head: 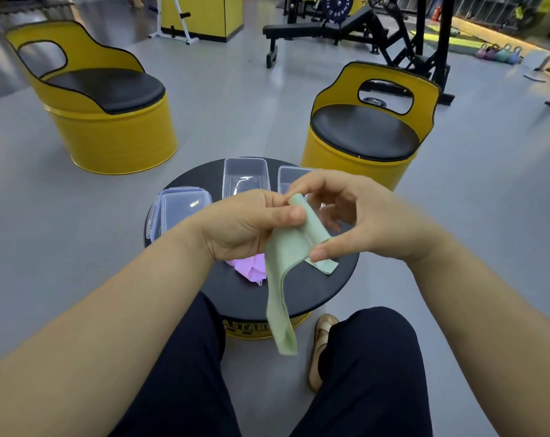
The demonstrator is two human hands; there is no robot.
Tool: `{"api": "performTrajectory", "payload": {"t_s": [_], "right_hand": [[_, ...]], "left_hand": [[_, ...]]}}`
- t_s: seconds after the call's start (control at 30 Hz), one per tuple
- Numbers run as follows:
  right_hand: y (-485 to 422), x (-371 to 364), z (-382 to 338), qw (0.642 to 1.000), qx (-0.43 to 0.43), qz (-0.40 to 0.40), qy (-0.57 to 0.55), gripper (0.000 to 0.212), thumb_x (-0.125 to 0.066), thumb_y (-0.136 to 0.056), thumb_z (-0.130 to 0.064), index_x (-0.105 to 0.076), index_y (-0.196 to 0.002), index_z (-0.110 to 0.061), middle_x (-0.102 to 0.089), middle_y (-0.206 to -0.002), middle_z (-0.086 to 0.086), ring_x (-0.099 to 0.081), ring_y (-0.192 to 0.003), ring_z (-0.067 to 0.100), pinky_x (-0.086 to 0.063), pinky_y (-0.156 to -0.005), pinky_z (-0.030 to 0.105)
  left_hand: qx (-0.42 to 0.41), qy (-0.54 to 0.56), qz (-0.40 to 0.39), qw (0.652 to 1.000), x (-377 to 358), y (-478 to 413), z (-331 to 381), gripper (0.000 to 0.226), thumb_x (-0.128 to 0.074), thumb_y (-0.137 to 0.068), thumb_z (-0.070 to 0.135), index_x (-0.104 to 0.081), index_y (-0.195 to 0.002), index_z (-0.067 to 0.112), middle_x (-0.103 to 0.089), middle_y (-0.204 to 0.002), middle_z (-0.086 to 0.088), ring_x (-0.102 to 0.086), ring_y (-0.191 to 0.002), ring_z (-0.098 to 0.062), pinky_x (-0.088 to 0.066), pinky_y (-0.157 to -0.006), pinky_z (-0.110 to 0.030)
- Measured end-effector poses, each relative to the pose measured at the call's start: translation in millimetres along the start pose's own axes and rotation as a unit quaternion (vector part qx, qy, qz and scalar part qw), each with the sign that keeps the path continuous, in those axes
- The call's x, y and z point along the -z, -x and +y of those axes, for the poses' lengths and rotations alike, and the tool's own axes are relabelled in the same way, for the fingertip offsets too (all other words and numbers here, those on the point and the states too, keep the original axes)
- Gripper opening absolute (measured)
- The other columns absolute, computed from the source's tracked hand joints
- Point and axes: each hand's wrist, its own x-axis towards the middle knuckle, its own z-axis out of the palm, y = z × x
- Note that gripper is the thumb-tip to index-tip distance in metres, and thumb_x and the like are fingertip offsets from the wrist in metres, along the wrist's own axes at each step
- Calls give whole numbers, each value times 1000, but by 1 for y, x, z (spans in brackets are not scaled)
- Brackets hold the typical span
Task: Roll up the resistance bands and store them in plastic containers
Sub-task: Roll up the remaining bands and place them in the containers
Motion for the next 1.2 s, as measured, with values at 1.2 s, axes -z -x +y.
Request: {"api": "performTrajectory", "payload": {"t_s": [1.2], "right_hand": [[15, 10, -1, 998, -25, -5, 51, 75, -86, -61, -25, -47, -124, -32, -49, -118, -9, -50, -105, 17, -53, -83, 32]], "left_hand": [[20, -117, 139, 983, -15, -3, -8, 45, -88, -42, 50, -74, -69, 17, -62, -81, -13, -57, -73, -25, -48, -71, -35]]}}
